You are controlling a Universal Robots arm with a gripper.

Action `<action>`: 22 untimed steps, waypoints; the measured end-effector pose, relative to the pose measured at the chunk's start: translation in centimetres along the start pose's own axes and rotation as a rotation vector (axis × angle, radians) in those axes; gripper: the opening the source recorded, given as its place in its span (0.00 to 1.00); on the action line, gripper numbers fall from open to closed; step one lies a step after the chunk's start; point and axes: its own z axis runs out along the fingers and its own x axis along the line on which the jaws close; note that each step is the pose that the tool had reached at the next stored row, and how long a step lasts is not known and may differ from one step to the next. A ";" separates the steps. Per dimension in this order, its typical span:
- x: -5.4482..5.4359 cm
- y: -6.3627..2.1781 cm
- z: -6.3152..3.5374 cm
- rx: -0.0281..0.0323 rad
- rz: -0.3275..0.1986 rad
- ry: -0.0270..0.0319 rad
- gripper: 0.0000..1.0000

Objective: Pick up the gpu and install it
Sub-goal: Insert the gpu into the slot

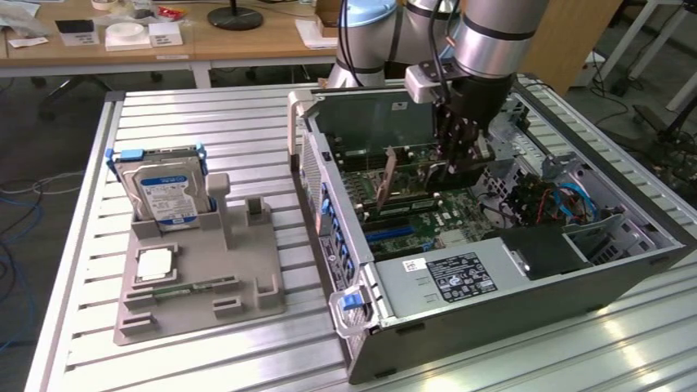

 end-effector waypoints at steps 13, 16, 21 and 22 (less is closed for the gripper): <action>0.0 0.03 0.46 0.0000 0.000 0.0001 0.27; 0.0 0.04 0.58 -0.0001 0.000 0.0004 0.27; 0.0 0.04 0.62 0.0000 0.000 -0.0015 0.27; 0.0 0.05 0.68 0.0002 0.000 -0.0023 0.27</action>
